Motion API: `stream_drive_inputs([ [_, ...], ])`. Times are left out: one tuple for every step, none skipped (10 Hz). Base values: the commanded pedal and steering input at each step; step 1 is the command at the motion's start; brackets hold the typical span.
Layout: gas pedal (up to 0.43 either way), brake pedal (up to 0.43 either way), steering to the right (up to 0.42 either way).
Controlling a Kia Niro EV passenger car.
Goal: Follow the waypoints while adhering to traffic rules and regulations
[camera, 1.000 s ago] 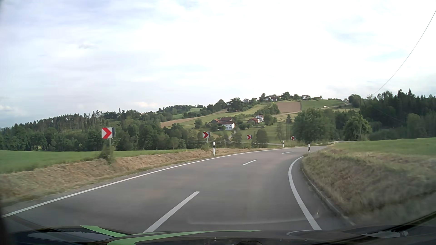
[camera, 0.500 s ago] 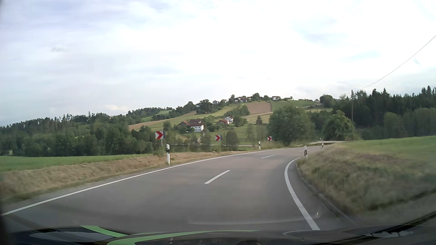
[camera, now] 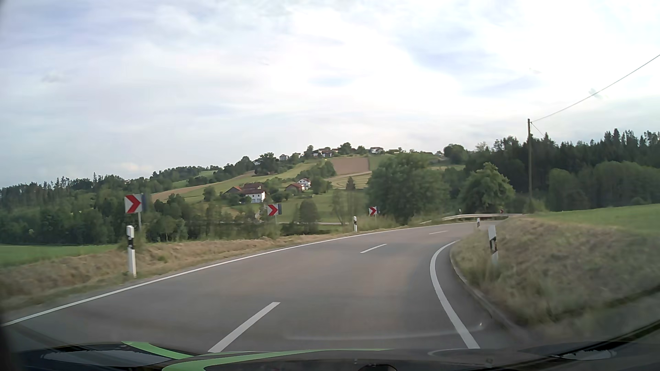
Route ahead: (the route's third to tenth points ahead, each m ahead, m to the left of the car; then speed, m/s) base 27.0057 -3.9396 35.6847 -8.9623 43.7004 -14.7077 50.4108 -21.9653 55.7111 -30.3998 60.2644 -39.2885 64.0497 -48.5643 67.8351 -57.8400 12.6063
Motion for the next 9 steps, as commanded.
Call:
stream_drive_inputs([
  [0.0,0.165,0.077],
  [0.0,0.171,0.08],
  [0.0,0.177,0.086],
  [0.0,0.177,0.092],
  [0.0,0.177,0.095],
  [0.0,0.165,0.095],
  [0.0,0.152,0.095],
  [0.0,0.14,0.094],
  [0.0,0.14,0.094],
])
